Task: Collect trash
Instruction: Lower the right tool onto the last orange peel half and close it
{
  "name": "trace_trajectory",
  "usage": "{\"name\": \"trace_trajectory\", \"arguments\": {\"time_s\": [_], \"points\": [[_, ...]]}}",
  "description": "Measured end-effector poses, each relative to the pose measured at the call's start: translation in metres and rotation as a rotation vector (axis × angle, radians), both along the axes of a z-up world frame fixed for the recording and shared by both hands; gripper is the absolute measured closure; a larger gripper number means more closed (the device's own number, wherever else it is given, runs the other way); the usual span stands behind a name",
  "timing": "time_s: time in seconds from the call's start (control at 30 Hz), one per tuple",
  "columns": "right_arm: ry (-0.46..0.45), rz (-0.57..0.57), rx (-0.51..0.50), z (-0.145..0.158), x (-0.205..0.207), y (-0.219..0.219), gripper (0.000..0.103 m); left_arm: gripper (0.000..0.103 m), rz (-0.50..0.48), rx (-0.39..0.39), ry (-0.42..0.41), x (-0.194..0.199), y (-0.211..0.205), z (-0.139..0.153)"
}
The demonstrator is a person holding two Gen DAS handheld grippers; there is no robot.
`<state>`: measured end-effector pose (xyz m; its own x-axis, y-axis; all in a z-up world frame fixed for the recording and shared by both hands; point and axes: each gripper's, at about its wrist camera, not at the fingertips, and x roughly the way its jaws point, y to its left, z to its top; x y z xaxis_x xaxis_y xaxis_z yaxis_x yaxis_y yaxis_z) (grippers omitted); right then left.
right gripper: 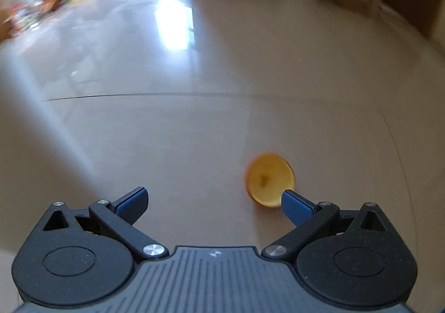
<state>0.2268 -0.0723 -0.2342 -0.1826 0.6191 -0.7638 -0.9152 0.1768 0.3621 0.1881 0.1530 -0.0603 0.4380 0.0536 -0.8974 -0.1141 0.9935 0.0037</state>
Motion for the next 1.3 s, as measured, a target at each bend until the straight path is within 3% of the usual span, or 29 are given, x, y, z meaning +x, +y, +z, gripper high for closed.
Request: {"name": "trace_trajectory", "arguments": {"time_s": [0.13,0.4,0.67,0.9,1.07,1.3], "points": [[0.078,-0.109,-0.037,-0.03,0.019,0.015,0.0,0.09,-0.003,0.002,0.0,0.0,0.0,-0.001],[0.183,-0.221,-0.132,-0.08,0.044,0.052,0.0,0.088,-0.007,-0.003,-0.006,0.0,0.001,-0.002],[0.239,-0.319,-0.214,-0.11,0.05,0.076,0.0,0.088,-0.008,0.004,-0.004,0.001,-0.004,-0.001],[0.183,-0.341,-0.255,-0.119,0.042,0.089,0.002,0.088,-0.011,0.007,-0.003,0.001,-0.007,0.0],[0.122,-0.298,-0.277,-0.121,0.035,0.093,0.022,0.088,-0.01,0.008,-0.003,0.001,-0.006,0.0],[0.086,-0.281,-0.285,-0.116,0.029,0.09,0.029,0.088,-0.004,0.003,-0.002,0.002,-0.007,0.001]]}}
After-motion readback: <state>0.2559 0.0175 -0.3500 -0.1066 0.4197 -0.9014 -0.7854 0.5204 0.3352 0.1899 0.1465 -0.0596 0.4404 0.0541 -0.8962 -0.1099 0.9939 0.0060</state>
